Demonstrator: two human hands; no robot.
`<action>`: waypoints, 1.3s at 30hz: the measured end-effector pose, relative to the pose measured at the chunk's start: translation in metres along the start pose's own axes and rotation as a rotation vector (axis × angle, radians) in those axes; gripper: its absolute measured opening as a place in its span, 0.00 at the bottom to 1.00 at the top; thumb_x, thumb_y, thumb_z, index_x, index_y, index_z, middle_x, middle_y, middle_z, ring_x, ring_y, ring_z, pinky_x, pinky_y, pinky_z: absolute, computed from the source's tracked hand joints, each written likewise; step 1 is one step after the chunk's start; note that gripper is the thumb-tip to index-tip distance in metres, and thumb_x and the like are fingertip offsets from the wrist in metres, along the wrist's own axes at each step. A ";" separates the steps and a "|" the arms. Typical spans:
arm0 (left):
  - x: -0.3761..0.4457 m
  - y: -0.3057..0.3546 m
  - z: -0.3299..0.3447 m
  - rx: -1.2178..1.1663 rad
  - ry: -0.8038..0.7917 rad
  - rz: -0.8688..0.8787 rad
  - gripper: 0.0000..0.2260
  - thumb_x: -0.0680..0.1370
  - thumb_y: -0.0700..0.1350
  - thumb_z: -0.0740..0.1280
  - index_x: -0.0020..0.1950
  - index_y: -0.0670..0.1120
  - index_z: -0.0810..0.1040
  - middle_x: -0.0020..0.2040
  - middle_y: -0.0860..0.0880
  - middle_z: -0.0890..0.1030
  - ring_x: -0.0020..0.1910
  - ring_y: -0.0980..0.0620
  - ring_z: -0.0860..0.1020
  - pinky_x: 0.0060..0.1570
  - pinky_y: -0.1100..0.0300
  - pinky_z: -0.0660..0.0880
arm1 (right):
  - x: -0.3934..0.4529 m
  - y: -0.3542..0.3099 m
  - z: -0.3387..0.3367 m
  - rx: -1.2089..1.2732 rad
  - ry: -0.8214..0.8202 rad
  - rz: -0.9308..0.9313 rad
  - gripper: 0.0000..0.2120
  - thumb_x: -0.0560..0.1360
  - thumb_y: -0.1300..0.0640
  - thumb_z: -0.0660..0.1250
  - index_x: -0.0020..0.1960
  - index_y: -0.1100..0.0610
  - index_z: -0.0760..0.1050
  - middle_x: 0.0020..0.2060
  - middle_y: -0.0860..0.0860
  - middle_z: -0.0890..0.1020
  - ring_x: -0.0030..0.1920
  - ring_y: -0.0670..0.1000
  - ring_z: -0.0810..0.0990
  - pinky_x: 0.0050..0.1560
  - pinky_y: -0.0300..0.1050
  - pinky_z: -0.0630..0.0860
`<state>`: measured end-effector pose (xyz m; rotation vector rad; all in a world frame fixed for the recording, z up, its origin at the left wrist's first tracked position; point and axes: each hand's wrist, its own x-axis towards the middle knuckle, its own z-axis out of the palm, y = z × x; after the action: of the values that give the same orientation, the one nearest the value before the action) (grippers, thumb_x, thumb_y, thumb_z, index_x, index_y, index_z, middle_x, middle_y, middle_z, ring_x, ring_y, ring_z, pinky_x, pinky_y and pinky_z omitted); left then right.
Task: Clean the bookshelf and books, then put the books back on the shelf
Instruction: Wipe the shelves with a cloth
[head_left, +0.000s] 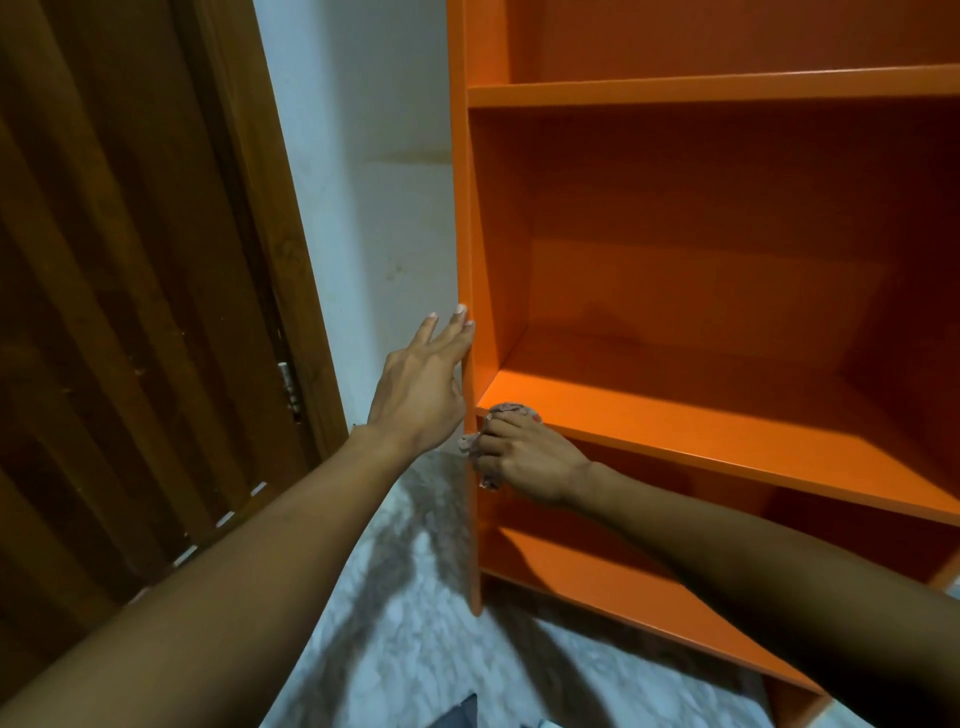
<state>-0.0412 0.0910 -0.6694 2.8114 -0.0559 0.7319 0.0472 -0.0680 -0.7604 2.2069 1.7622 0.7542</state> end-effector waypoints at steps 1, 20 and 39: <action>0.000 0.001 0.001 0.000 0.002 -0.005 0.29 0.81 0.37 0.58 0.81 0.48 0.55 0.82 0.51 0.53 0.81 0.45 0.51 0.73 0.40 0.61 | -0.005 0.002 -0.001 -0.004 -0.041 -0.012 0.08 0.72 0.55 0.73 0.51 0.53 0.83 0.47 0.49 0.83 0.50 0.55 0.78 0.56 0.51 0.74; -0.034 0.035 0.076 -0.211 0.229 -0.055 0.34 0.72 0.34 0.61 0.79 0.45 0.62 0.80 0.42 0.58 0.79 0.41 0.55 0.70 0.41 0.61 | -0.226 0.035 -0.041 -0.166 -0.113 0.139 0.17 0.78 0.53 0.58 0.63 0.51 0.77 0.62 0.50 0.82 0.65 0.54 0.75 0.72 0.52 0.55; -0.140 0.119 0.318 -0.155 -0.775 -0.117 0.30 0.83 0.49 0.56 0.82 0.49 0.47 0.82 0.45 0.47 0.81 0.43 0.48 0.78 0.47 0.50 | -0.366 -0.043 0.057 0.587 -0.098 1.061 0.25 0.71 0.62 0.64 0.68 0.51 0.73 0.59 0.54 0.78 0.56 0.57 0.77 0.56 0.55 0.74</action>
<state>-0.0232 -0.1026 -0.9806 2.7339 -0.0732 -0.3941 -0.0147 -0.3987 -0.9218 3.5089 0.6731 0.2386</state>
